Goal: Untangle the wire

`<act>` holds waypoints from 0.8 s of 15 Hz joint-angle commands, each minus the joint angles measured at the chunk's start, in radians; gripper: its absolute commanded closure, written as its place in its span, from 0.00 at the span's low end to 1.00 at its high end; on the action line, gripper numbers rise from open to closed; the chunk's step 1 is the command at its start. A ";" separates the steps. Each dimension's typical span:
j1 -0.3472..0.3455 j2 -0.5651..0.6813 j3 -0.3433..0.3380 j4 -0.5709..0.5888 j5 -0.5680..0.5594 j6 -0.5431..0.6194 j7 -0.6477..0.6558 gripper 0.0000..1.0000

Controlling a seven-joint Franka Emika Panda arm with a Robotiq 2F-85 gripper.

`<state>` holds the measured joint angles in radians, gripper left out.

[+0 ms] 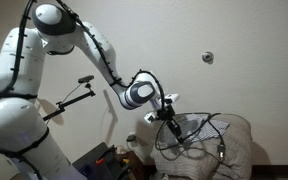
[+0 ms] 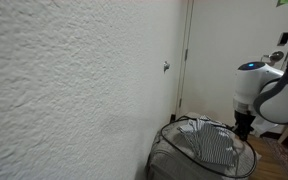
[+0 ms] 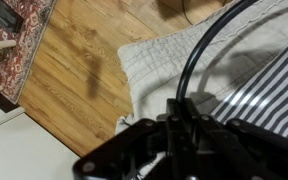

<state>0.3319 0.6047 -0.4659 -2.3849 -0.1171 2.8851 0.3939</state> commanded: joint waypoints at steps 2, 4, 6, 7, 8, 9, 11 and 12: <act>-0.007 -0.110 -0.026 -0.051 -0.027 -0.031 -0.014 0.98; -0.001 -0.132 -0.038 -0.057 -0.038 -0.032 -0.007 0.98; 0.001 -0.153 -0.046 -0.063 -0.057 -0.035 -0.001 0.98; 0.003 -0.162 -0.050 -0.066 -0.068 -0.035 0.003 0.98; 0.003 -0.168 -0.054 -0.068 -0.078 -0.037 0.005 0.98; 0.007 -0.170 -0.061 -0.069 -0.089 -0.038 0.012 0.98; 0.009 -0.175 -0.074 -0.068 -0.114 -0.042 0.018 0.98; 0.009 -0.173 -0.081 -0.066 -0.123 -0.046 0.020 0.98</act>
<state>0.3264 0.4796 -0.5164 -2.4265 -0.1957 2.8793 0.3978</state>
